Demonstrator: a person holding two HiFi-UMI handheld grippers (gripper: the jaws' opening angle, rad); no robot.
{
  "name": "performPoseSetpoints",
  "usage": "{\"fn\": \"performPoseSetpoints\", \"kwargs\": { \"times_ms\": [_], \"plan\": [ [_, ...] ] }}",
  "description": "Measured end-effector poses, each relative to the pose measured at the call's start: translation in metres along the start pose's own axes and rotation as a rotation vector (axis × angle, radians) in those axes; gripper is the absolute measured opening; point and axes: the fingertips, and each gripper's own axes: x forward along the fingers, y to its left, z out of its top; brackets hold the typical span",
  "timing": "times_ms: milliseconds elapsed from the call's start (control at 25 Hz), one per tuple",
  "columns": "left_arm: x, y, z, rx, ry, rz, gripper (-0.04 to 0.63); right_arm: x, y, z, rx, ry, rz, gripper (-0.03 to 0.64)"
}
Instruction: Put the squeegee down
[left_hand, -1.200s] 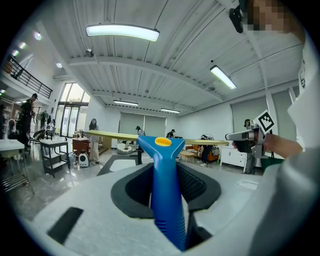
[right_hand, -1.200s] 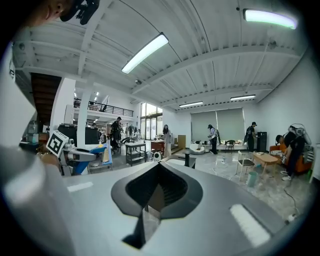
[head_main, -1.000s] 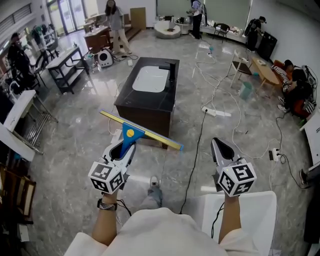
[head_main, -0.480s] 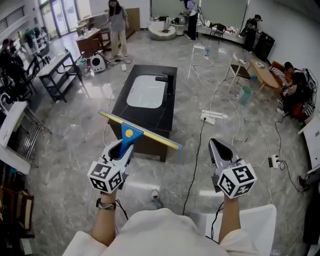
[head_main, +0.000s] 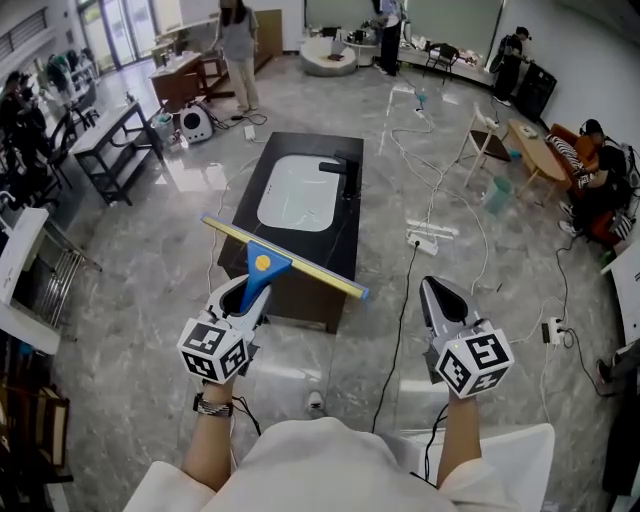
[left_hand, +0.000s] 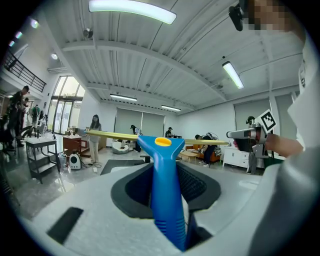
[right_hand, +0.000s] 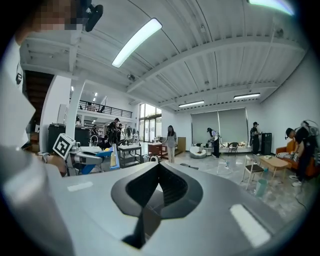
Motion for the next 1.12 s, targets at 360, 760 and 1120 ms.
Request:
{"fn": "performPoseSetpoints", "kwargs": {
  "times_ms": [360, 760, 1120],
  "plan": [
    [0.053, 0.038, -0.012, 0.002, 0.047, -0.055, 0.133, 0.059, -0.017, -0.016, 0.039, 0.064, -0.007, 0.006],
    [0.128, 0.057, -0.041, 0.057, 0.161, -0.212, 0.135, 0.097, -0.038, -0.041, 0.016, 0.13, -0.062, 0.006],
    [0.207, 0.061, -0.097, 0.143, 0.351, -0.335, 0.134, 0.129, -0.088, -0.076, 0.068, 0.196, -0.088, 0.006]
  ]
}}
